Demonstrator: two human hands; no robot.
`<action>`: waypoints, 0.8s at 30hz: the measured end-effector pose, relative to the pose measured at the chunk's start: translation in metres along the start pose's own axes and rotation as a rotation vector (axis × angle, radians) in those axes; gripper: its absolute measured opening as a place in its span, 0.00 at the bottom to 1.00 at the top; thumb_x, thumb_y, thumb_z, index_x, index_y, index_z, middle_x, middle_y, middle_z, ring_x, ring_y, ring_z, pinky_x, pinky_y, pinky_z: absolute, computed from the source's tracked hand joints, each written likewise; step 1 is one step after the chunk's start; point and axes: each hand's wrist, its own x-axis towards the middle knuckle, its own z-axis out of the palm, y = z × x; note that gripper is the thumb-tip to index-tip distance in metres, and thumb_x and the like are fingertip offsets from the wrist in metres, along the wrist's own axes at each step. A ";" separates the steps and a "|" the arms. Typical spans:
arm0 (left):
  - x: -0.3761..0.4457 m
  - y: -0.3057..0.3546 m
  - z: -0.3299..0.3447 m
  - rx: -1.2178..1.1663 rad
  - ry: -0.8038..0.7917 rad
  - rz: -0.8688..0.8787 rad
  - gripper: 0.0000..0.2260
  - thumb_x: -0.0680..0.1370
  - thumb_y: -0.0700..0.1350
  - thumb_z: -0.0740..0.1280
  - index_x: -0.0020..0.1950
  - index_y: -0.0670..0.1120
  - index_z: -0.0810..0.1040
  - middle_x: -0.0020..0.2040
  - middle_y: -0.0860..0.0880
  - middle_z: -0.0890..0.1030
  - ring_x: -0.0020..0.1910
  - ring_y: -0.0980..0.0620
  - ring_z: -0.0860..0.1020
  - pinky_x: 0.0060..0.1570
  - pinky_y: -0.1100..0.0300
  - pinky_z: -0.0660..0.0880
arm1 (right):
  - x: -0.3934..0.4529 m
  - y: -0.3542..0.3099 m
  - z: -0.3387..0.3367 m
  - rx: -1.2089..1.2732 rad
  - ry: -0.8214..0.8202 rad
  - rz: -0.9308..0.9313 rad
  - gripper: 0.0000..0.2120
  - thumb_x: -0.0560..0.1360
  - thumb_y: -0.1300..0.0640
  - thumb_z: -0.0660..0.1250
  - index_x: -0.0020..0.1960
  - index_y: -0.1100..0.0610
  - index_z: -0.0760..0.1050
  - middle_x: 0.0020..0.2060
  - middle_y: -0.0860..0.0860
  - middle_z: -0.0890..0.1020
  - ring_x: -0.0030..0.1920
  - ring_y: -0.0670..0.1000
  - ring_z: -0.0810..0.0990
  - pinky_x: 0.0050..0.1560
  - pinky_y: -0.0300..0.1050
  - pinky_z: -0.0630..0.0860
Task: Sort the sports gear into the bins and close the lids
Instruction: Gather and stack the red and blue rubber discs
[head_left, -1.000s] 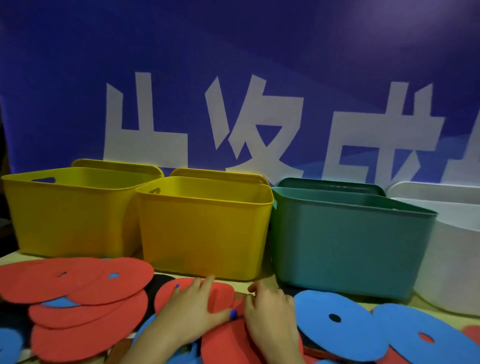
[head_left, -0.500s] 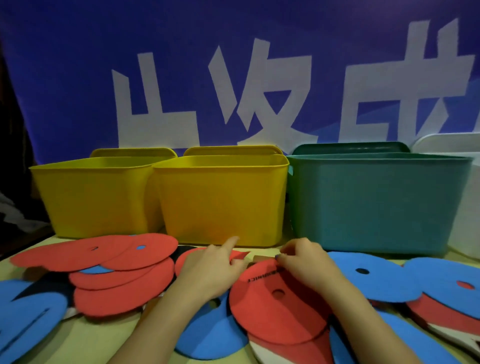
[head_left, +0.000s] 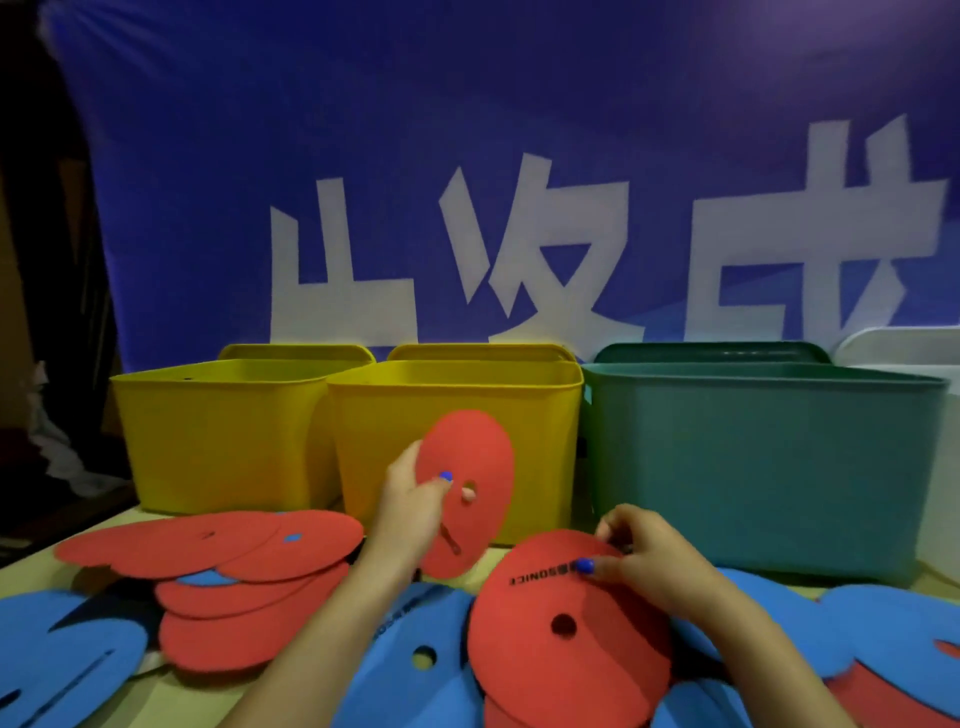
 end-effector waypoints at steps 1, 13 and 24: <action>0.006 0.003 0.001 -0.173 -0.014 -0.148 0.15 0.76 0.28 0.58 0.52 0.44 0.76 0.37 0.46 0.80 0.31 0.52 0.80 0.34 0.61 0.76 | 0.000 -0.002 -0.004 0.132 0.054 -0.004 0.12 0.69 0.61 0.75 0.39 0.56 0.70 0.25 0.45 0.76 0.25 0.39 0.71 0.28 0.33 0.68; -0.010 -0.021 0.019 -0.774 -0.346 -0.537 0.14 0.73 0.45 0.62 0.44 0.38 0.84 0.39 0.39 0.83 0.34 0.44 0.82 0.41 0.53 0.79 | 0.009 -0.002 -0.023 1.066 0.389 0.096 0.08 0.76 0.63 0.65 0.54 0.62 0.74 0.30 0.50 0.82 0.28 0.46 0.77 0.37 0.44 0.74; -0.030 -0.025 0.029 -0.838 -0.383 -0.588 0.12 0.72 0.43 0.65 0.50 0.37 0.81 0.43 0.37 0.84 0.36 0.43 0.83 0.39 0.46 0.81 | 0.003 -0.012 0.005 0.715 0.443 0.050 0.06 0.75 0.60 0.68 0.43 0.56 0.70 0.33 0.50 0.74 0.26 0.40 0.71 0.25 0.30 0.67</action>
